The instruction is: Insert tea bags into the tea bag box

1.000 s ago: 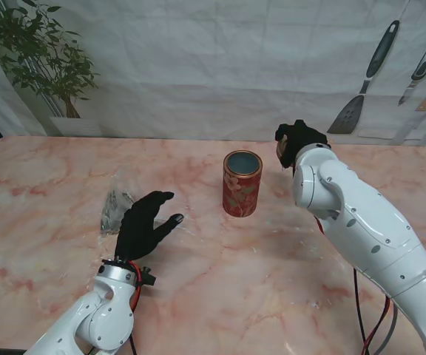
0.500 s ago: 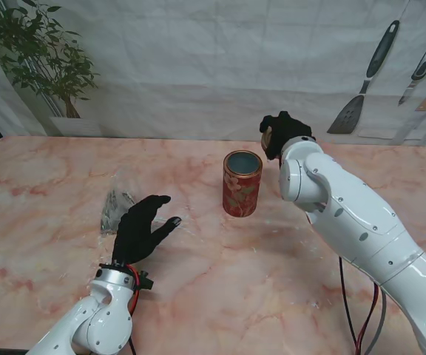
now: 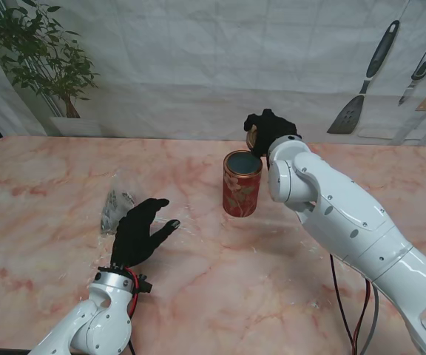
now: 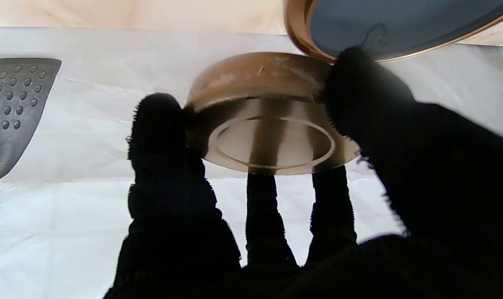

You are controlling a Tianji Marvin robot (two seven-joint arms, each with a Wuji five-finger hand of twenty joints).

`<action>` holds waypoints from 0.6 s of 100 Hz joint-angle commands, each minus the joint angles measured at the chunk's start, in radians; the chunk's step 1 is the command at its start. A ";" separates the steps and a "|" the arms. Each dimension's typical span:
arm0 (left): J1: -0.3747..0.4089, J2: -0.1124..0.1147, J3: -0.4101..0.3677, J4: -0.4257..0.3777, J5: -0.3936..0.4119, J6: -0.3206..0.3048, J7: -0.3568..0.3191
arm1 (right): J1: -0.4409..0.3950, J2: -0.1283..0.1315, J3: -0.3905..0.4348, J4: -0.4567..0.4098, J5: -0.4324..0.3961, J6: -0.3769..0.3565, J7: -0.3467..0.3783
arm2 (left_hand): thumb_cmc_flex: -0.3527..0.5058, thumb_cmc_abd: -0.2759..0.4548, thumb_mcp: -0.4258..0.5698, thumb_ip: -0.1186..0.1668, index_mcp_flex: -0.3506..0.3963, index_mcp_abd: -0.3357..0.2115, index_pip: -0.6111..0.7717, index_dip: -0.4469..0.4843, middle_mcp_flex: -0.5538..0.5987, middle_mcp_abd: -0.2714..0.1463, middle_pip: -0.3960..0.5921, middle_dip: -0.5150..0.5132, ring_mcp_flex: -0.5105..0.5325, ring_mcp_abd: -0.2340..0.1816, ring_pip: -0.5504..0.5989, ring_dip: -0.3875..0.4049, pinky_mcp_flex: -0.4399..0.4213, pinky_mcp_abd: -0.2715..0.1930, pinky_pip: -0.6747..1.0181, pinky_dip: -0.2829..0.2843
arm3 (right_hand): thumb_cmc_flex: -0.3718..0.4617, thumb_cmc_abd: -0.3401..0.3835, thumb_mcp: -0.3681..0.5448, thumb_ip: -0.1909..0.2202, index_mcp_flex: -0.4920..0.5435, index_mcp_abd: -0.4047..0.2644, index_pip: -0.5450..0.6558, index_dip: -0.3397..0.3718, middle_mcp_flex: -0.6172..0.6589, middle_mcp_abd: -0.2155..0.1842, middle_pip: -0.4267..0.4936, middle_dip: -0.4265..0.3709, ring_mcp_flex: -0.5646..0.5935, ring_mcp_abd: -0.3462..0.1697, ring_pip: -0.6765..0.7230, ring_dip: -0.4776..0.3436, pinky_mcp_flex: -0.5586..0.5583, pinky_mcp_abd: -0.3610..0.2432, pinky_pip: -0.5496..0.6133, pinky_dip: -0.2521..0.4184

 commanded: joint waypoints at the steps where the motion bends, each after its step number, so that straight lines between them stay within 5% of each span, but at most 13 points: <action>1: 0.002 0.001 0.000 -0.004 -0.002 -0.001 -0.013 | -0.002 -0.006 -0.002 -0.011 0.006 -0.015 0.011 | 0.000 -0.007 -0.011 -0.040 -0.005 -0.012 -0.002 -0.001 0.006 -0.016 -0.006 -0.011 0.009 -0.006 -0.003 0.009 0.002 -0.003 0.030 0.015 | 0.329 0.166 0.290 0.116 0.118 0.086 0.143 0.049 0.097 -0.041 0.125 0.033 0.196 -0.423 0.116 0.030 -0.050 -0.115 0.031 -0.006; 60: 0.009 0.002 -0.002 -0.013 -0.002 -0.002 -0.021 | -0.012 -0.014 -0.036 -0.035 0.011 -0.102 -0.017 | 0.000 -0.006 -0.010 -0.040 -0.006 -0.005 -0.004 -0.001 0.007 -0.016 -0.006 -0.011 0.008 -0.007 -0.004 0.009 0.003 -0.003 0.030 0.015 | 0.327 0.173 0.282 0.115 0.116 0.083 0.139 0.048 0.095 -0.043 0.122 0.035 0.195 -0.421 0.116 0.031 -0.053 -0.121 0.031 -0.004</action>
